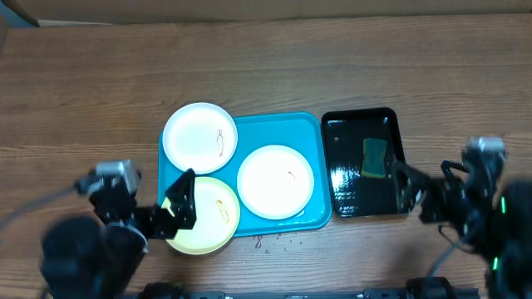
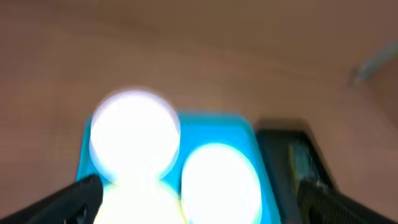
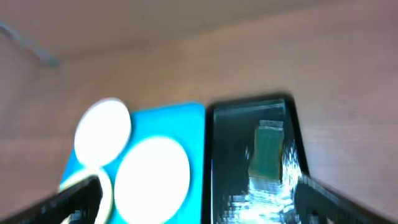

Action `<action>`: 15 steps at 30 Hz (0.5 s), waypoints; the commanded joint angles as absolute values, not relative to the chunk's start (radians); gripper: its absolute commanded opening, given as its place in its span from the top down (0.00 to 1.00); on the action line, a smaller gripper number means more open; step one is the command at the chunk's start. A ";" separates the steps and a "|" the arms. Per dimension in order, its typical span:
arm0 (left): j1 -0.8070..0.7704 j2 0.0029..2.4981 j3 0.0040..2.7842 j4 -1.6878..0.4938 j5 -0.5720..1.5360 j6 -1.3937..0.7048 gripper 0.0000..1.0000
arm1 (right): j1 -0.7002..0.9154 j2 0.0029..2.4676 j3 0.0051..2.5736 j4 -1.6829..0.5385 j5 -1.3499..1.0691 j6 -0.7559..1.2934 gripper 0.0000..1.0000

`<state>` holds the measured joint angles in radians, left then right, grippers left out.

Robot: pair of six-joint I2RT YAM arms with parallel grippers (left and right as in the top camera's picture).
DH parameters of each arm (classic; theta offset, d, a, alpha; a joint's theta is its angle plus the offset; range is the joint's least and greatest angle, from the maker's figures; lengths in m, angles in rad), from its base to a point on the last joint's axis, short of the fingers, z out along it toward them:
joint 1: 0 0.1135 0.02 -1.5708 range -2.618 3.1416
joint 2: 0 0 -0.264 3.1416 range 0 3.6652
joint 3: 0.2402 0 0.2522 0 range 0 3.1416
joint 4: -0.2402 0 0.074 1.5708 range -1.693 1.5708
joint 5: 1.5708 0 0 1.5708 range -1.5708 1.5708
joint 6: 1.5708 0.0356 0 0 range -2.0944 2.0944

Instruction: Clean dirty plates on tray and stack at the side

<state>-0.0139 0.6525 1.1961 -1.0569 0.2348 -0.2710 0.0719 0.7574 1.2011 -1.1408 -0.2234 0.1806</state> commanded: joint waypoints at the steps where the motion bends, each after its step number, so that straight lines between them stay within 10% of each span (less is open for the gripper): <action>1: -0.020 0.967 1.569 -1.348 0.302 -0.190 0.00 | 0.065 1.035 1.472 -1.346 -0.242 0.141 0.00; 4: -0.020 1.157 1.776 -1.557 0.321 -0.203 0.00 | 0.065 1.201 1.631 -1.511 -0.268 0.141 0.00; 8: -0.031 1.301 1.808 -1.646 0.365 -0.208 0.25 | 0.065 1.337 1.691 -1.597 -0.267 0.163 0.00; 15: -0.149 1.377 1.607 -1.491 0.274 -0.264 0.36 | 0.068 1.381 1.607 -1.532 -0.237 0.201 0.14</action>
<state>-0.0925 1.3773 1.6978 -1.5444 0.2977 -0.2352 0.0719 1.3926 1.6363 -1.5528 -0.2573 0.1749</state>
